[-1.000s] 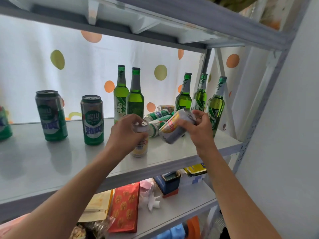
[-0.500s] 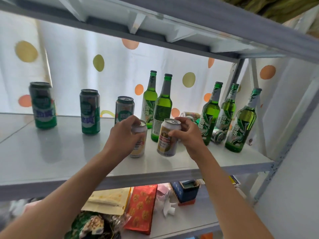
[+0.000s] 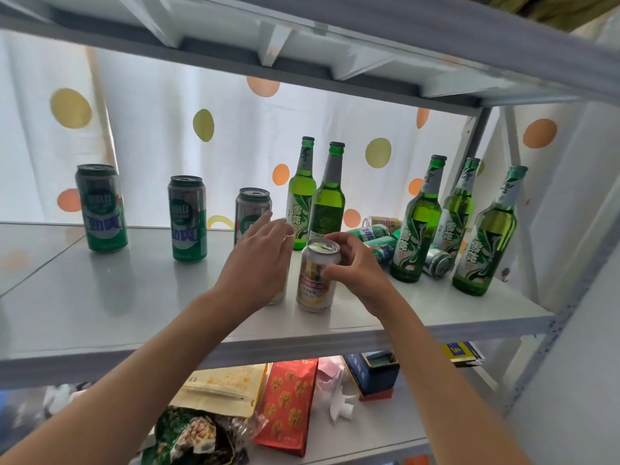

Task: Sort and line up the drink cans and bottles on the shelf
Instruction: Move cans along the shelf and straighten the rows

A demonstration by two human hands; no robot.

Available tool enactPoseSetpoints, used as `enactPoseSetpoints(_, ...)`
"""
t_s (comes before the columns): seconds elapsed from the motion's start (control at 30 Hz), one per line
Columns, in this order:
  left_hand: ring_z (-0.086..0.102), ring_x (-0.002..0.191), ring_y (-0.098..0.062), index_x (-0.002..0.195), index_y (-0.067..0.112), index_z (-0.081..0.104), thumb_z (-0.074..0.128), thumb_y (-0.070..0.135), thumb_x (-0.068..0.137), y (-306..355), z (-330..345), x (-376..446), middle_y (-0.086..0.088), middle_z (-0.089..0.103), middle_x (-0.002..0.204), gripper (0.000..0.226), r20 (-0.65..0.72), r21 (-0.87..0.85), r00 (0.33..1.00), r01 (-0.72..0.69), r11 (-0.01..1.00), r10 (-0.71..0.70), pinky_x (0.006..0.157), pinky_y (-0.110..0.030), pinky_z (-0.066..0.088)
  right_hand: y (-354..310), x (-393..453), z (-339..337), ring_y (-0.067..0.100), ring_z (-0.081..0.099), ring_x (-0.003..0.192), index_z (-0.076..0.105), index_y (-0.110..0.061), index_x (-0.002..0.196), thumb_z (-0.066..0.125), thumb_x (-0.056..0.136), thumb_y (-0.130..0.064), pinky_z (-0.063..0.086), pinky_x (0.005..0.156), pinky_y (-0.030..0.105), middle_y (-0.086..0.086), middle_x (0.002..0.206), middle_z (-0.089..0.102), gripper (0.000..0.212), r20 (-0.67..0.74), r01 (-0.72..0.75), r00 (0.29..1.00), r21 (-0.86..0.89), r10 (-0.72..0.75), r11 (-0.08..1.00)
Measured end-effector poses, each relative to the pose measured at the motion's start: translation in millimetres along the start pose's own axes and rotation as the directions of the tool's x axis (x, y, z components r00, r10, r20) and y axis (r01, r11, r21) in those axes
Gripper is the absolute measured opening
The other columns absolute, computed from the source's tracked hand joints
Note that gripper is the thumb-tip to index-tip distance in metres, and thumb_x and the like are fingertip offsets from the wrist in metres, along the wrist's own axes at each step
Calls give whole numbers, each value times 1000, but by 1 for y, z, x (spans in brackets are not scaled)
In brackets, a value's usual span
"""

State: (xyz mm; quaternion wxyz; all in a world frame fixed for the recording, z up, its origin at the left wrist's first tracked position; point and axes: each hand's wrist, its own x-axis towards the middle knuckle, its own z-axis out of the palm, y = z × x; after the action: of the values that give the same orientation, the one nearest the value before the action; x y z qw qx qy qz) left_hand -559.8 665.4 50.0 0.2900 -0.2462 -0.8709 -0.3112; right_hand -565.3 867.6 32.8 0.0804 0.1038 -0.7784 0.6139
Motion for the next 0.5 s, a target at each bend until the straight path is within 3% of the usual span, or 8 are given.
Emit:
enactPoseSetpoints(0.1,21,147,-17,128,15,52,33,28,104,13,3,4,-1,49,144,34,15,46,997,-72,996,72,115,-39,26,-2,-6,-7,15,59,122,49,-26,132,74,70,-8,51,100,35,-3,133,61,69,41,4,999,-90,0,996)
enactPoseSetpoints(0.17,17,148,-15,133,18,47,32,30,104,22,7,6,-1,44,148,36,33,68,994,-102,992,100,116,-39,24,-3,-13,-18,10,49,130,49,-28,134,73,72,-16,43,105,29,-6,138,55,68,5,38,999,-162,-38,986)
enactPoseSetpoints(0.27,20,146,-14,134,18,46,35,29,103,38,12,7,1,46,147,35,15,82,980,-200,976,199,112,-39,29,-5,-26,-40,-12,52,112,53,-35,128,68,71,-23,41,80,1,-20,125,55,60,-112,84,987,-251,-115,964)
enactPoseSetpoints(0.33,26,144,-16,131,16,51,40,27,101,50,19,10,-1,51,142,33,1,78,959,-283,956,283,110,-37,31,-3,-35,-54,-23,51,100,54,-37,125,66,70,-29,38,71,-4,-23,118,54,56,-177,100,969,-348,-170,932)
enactPoseSetpoints(0.4,25,144,-16,131,16,50,43,28,100,62,30,15,1,49,142,34,41,56,950,-311,949,309,111,-38,32,1,-41,-69,-13,51,105,53,-34,128,65,71,-31,35,80,-1,-14,121,55,58,-213,91,954,-463,-210,881)
enactPoseSetpoints(0.5,26,142,-14,133,19,47,44,30,99,77,53,21,3,46,144,36,75,36,953,-297,954,293,105,-40,38,12,-48,-90,3,44,118,53,-25,130,68,76,-22,34,98,13,-10,127,50,56,-237,84,925,-633,-297,769)
